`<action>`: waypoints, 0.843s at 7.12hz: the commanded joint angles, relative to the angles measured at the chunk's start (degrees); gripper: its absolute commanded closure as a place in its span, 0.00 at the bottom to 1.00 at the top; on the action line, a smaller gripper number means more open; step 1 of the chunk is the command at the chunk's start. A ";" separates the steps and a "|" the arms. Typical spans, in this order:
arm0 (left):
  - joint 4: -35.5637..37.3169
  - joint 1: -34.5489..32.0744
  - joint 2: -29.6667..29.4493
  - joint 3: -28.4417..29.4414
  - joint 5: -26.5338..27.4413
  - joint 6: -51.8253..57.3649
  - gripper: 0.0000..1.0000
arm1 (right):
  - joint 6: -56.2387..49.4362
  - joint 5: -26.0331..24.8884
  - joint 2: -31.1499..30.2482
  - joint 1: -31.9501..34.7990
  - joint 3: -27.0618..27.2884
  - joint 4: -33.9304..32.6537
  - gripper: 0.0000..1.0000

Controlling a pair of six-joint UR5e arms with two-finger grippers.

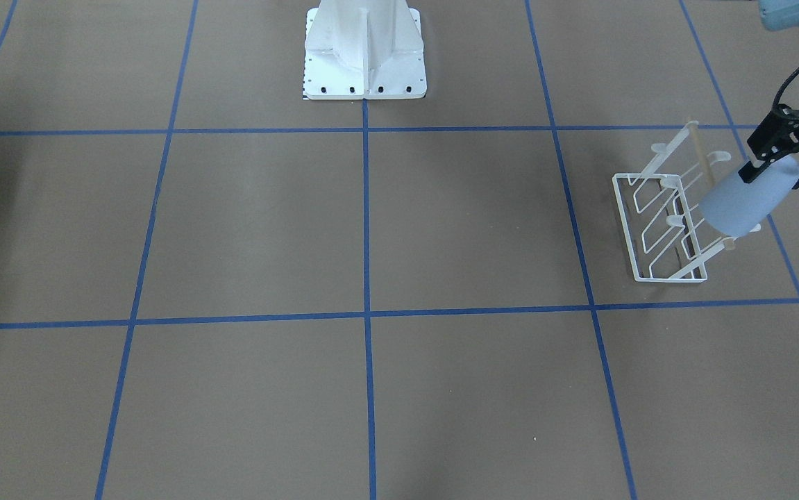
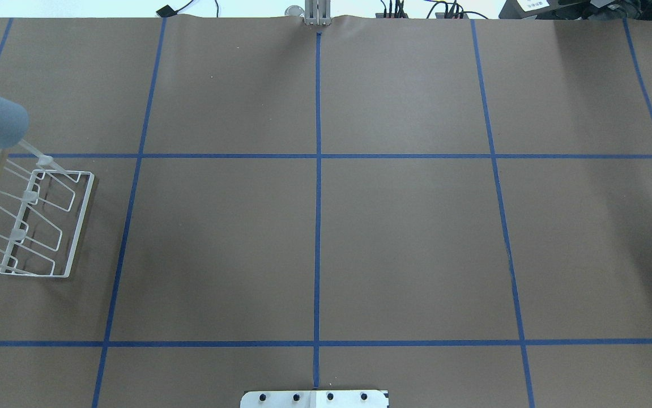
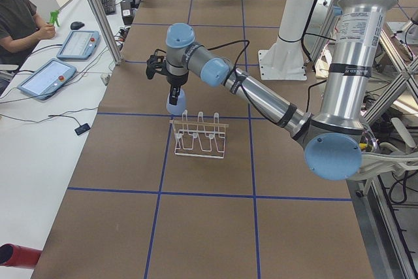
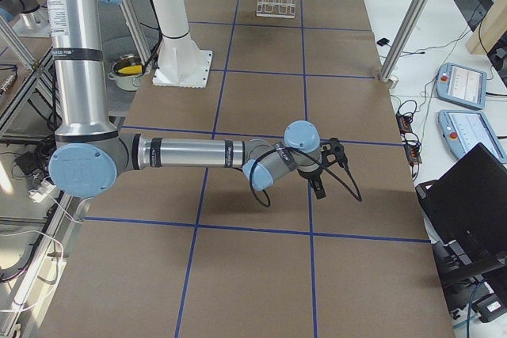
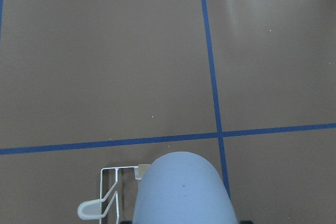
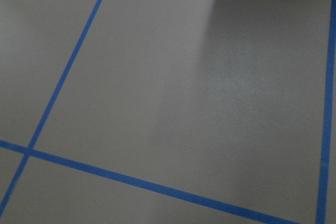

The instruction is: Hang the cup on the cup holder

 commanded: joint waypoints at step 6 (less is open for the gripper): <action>1.89 6.05 -0.23 0.27 4.70 -0.05 1.00 | -21.79 -2.19 6.03 1.30 1.74 -26.57 0.00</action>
